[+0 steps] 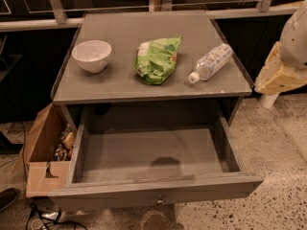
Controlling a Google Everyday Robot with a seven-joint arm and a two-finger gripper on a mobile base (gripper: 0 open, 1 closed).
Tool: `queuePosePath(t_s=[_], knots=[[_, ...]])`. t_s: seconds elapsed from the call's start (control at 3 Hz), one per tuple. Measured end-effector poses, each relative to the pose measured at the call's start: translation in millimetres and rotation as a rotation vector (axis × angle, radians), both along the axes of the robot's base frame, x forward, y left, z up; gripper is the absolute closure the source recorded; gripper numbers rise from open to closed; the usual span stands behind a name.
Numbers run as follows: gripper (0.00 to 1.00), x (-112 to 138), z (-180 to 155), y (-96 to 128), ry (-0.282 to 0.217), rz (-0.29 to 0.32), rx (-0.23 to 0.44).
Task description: Close top drawer
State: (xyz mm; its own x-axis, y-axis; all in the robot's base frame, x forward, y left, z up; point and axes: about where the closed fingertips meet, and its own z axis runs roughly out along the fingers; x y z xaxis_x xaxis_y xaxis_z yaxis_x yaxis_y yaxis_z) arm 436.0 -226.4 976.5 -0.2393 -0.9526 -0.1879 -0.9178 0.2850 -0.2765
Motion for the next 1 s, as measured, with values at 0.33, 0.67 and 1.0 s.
queuePosePath(t_s=[0.33,0.67,1.0], knots=[[1.00,-21.9,-18.4,-11.9,-0.011,-0.062,-0.028],[1.00,-47.8,-86.1,-23.2,0.077,-0.122,-0.034],[1.00,-61.4,-129.0,-25.2,0.156,-0.140,-0.020]])
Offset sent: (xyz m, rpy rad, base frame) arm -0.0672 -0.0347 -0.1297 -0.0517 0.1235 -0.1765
